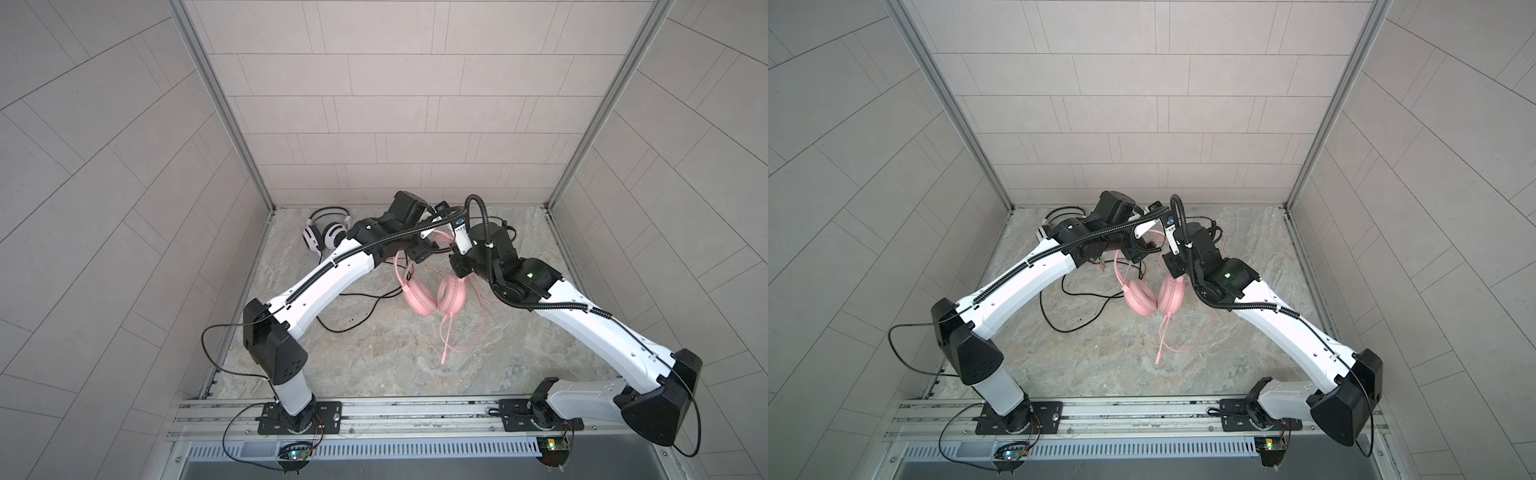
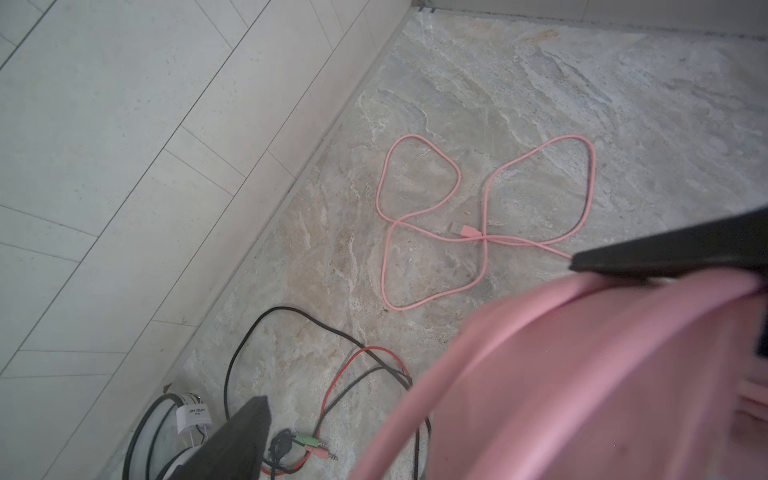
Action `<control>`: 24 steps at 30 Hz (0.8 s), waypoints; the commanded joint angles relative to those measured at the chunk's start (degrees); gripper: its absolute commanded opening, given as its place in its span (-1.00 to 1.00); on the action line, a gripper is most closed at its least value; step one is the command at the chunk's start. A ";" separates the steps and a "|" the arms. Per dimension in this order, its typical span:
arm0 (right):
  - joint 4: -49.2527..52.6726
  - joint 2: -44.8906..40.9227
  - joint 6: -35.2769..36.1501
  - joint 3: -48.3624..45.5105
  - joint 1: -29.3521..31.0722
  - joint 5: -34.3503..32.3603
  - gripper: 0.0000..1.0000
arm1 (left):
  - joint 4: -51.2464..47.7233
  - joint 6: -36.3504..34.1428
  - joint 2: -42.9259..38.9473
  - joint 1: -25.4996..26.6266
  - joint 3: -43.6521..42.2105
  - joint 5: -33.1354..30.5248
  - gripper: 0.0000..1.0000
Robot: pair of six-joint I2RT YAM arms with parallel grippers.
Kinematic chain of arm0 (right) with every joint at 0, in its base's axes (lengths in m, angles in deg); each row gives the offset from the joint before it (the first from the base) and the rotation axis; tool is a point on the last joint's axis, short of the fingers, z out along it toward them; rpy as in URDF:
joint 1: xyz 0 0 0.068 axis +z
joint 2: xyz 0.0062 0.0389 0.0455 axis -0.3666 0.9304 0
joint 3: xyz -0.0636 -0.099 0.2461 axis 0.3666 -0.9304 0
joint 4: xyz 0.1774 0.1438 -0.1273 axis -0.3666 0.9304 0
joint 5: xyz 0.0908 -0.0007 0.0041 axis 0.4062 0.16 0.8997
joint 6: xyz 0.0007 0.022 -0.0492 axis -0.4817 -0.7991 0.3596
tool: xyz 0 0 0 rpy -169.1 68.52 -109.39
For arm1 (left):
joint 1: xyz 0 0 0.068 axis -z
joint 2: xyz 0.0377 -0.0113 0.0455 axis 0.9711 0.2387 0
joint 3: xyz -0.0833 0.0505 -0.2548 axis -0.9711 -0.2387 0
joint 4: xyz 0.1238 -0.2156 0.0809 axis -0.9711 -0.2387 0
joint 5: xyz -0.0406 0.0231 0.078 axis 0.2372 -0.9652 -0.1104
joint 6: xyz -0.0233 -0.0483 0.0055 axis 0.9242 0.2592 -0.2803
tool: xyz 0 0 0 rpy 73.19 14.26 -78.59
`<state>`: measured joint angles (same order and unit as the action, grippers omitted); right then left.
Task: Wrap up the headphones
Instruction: 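Grasp the pink headband with the left gripper while the right gripper releases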
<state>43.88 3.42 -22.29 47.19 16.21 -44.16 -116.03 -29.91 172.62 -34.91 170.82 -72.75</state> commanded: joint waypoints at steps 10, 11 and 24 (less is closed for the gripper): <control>-14.53 -9.29 -5.18 -6.28 0.76 4.36 -1.00 | 7.28 1.54 -4.57 -1.05 -7.59 -6.33 -0.46; -15.00 -9.70 -5.63 -6.53 0.72 4.63 -1.00 | 7.32 1.70 -4.68 -1.32 -7.72 -5.58 -0.49; -13.66 -9.56 -8.45 -6.58 0.33 4.30 -0.39 | 3.37 6.79 -2.11 -3.54 -5.09 -8.28 -0.92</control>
<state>34.66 -2.17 -26.36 38.58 16.36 -41.28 -112.08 -28.19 169.25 -34.67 164.28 -74.42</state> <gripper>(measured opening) 0.220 0.213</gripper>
